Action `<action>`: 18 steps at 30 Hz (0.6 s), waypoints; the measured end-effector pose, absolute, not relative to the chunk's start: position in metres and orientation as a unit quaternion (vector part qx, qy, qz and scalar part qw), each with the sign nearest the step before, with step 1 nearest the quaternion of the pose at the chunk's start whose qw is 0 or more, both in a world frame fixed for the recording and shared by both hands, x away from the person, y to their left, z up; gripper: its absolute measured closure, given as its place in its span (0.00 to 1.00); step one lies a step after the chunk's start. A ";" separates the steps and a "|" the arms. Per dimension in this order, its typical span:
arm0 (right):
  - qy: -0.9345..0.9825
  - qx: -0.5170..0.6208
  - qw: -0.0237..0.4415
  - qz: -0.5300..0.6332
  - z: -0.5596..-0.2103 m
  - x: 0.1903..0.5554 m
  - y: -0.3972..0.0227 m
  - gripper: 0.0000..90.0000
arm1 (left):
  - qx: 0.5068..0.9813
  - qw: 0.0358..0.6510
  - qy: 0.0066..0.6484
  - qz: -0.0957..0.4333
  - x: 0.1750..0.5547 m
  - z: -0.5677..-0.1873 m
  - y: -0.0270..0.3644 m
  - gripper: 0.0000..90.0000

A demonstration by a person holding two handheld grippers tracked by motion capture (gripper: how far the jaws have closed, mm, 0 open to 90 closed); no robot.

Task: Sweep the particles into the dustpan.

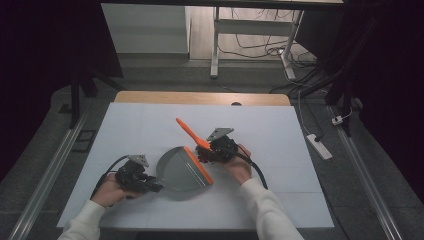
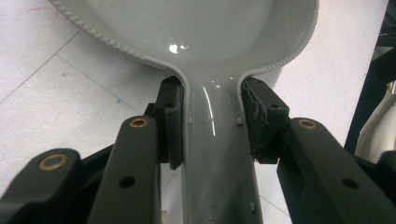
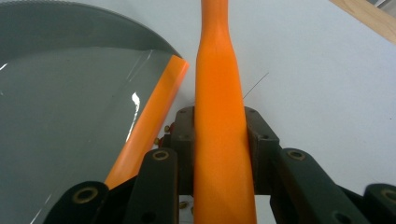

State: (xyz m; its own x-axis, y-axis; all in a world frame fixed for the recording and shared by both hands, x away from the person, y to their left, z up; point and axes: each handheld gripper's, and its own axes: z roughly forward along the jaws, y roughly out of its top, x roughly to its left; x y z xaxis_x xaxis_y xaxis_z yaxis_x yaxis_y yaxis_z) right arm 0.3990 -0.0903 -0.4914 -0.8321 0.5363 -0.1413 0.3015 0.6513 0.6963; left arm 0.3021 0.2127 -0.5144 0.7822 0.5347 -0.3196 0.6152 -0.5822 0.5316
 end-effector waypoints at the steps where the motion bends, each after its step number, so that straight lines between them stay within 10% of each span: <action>1: 0.893 0.231 0.171 0.346 -0.492 0.399 -0.090 0.78 | 0.887 0.322 0.324 -0.063 0.302 -0.514 0.213 0.69; 18: 0.899 0.210 0.161 0.350 -0.492 0.391 -0.077 0.78 | 0.888 0.322 0.324 -0.062 0.302 -0.514 0.213 0.69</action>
